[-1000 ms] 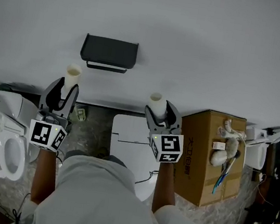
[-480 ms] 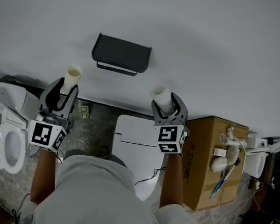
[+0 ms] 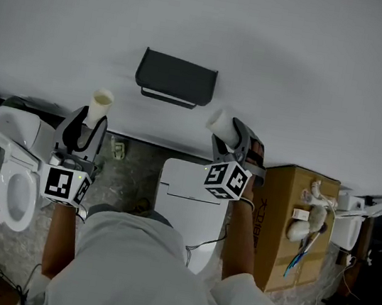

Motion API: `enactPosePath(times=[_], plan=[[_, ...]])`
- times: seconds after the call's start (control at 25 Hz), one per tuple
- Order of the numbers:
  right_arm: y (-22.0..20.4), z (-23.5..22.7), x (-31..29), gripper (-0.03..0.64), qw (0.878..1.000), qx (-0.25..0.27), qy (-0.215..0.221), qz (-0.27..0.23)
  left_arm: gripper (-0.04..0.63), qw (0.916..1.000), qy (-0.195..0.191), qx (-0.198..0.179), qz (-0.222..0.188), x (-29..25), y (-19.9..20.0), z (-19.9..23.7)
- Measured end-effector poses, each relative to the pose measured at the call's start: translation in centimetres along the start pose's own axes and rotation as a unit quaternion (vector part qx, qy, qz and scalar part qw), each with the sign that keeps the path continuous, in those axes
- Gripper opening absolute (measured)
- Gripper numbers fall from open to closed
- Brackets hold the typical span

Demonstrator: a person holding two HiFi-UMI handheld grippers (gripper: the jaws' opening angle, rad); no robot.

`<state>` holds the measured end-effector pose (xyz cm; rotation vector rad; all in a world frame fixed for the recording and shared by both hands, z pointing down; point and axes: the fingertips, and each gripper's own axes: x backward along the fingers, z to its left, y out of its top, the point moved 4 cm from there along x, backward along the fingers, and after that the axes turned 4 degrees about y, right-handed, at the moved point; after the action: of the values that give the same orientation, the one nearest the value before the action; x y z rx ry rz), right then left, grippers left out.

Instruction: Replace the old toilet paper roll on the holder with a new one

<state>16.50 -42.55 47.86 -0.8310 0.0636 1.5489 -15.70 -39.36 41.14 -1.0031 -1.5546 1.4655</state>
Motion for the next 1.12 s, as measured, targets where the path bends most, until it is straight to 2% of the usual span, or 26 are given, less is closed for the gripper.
enactPosePath(times=[0.32,0.48,0.88,1.12], plan=[[3.4,0.6,-1.7,0.293,0.999,0.050,0.007,-0.016,0.204,0.9998,0.018,0.000,0.006,0.7,-0.3,1.9],[4.9,0.8,-2.2,0.293,0.997,0.069,0.007,-0.023,0.204,0.9993,0.028,0.000,0.023,1.2,-0.8,2.8],[8.6,1.9,-2.1,0.293,0.994,0.105,0.008,-0.039,0.204,0.9988,0.046,0.013,0.008,2.4,-0.7,5.0],[9.0,2.2,-2.1,0.293,0.993,0.118,-0.006,-0.021,0.204,0.9986,0.050,0.016,0.003,3.3,-0.6,5.9]])
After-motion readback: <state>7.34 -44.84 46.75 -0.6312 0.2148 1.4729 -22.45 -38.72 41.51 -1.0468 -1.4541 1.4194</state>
